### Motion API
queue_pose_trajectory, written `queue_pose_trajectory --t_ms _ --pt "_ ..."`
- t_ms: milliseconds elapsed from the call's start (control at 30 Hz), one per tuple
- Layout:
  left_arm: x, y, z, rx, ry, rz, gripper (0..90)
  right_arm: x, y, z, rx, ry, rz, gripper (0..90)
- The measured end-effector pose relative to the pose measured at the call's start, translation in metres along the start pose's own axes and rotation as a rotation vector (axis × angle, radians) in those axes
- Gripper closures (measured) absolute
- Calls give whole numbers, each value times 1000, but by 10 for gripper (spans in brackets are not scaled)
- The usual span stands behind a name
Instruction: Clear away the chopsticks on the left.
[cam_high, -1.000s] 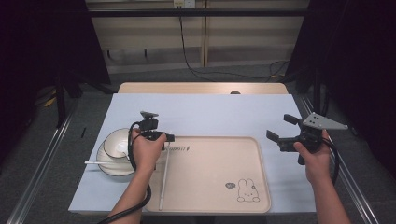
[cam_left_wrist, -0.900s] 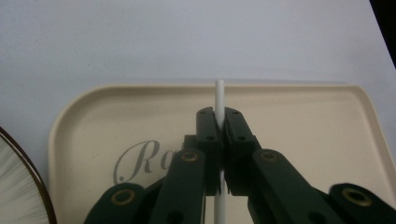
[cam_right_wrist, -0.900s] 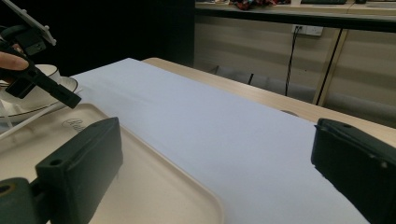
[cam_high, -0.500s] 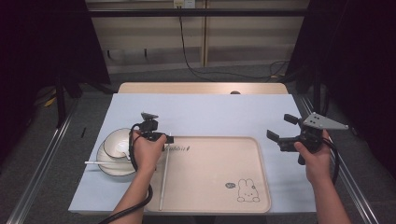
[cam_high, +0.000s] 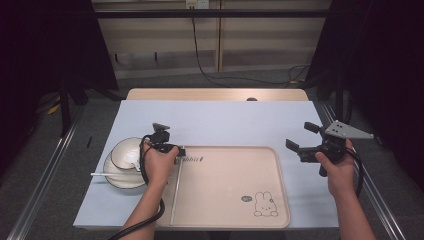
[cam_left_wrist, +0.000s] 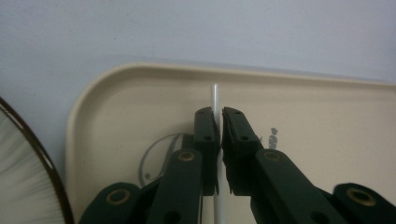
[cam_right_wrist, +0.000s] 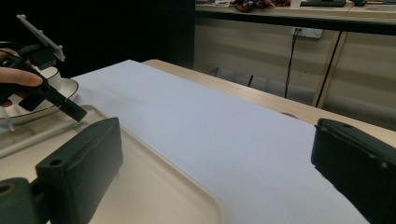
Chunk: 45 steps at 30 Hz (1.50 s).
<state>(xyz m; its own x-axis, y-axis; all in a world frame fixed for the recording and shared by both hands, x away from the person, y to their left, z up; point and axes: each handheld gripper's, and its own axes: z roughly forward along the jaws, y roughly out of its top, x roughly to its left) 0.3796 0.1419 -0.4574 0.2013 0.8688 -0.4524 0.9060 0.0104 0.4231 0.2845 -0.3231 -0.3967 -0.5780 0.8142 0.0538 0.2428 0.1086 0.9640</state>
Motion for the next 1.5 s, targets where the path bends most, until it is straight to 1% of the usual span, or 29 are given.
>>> queue_pose_trajectory --t_ms 67,233,333,433,467,500,533,567,600,633,667,700,733,767,800,833,867,967,1000,1033,1067,1167,1200,1233,1267,1300,1367,1400,1500 --pt "0 -1 0 -3 2 -10 839 0 0 0 -2 -1 -3 19" --pt "-1 0 -3 -21 12 10 808 0 0 0 -4 -1 -2 19" --pt "-5 2 -9 -64 19 65 759 0 1 0 -8 -6 -1 19" --pt "-8 3 -12 -80 12 92 675 0 1 -1 -10 -4 -2 19" --pt "-9 4 -14 -100 9 112 634 -1 1 -1 -13 3 -1 19" --pt "-10 4 -17 -114 12 138 634 -1 1 -1 -13 3 -1 19" --pt "-12 5 -21 -161 -16 189 538 -1 1 -1 -13 3 -1 19" --pt "-13 5 -24 -161 -8 214 491 -1 1 -1 -15 3 -3 19" --pt "-13 5 -24 -161 -8 214 468 -1 1 -1 -15 3 -3 19" --pt "-15 6 -25 -177 -24 251 468 -1 1 -1 -12 8 -2 19" --pt "-16 6 -27 -189 -46 289 384 -1 1 -1 -11 8 -2 19" --pt "-18 6 -29 -186 -36 306 384 -1 1 -1 -11 8 -2 19" --pt "-19 6 -31 -192 -59 333 297 0 1 -1 -8 -2 -5 19" --pt "-19 6 -31 -192 -59 333 274 0 1 -1 -8 -2 -5 19" --pt "-19 5 -33 -197 -71 362 267 0 1 -1 -10 4 -3 19" --pt "-19 5 -33 -197 -71 362 244 0 1 -1 -10 4 -3 19" --pt "-18 5 -35 -197 -81 384 217 0 1 0 -9 7 -7 19" --pt "-17 4 -37 -186 -98 405 195 0 1 0 -12 7 -3 19" --pt "-17 2 -38 -182 -110 437 183 0 1 0 -9 10 -5 19" --pt "-17 2 -38 -182 -110 437 182 0 1 0 -9 10 -5 19" --pt "-16 1 -40 -163 -119 457 181 0 1 1 -9 11 -9 19" --pt "-16 0 -42 -166 -131 477 168 1 1 1 -7 7 -6 19" --pt "-15 0 -43 -152 -143 503 168 0 1 1 -5 8 -8 19" --pt "-15 -1 -43 -160 -164 506 162 1 1 1 -4 8 -10 19" --pt "-14 -2 -46 -148 -165 545 157 0 1 1 -1 26 -10 19" --pt "-14 -2 -47 -138 -168 566 155 0 1 1 -1 27 -11 19" --pt "-14 -3 -46 -142 -180 566 142 1 1 2 -3 23 -10 19" --pt "-12 -3 -48 -114 -182 597 140 1 1 2 -4 16 -3 19" --pt "-12 -4 -49 -96 -182 616 135 1 0 2 -3 16 -1 19"
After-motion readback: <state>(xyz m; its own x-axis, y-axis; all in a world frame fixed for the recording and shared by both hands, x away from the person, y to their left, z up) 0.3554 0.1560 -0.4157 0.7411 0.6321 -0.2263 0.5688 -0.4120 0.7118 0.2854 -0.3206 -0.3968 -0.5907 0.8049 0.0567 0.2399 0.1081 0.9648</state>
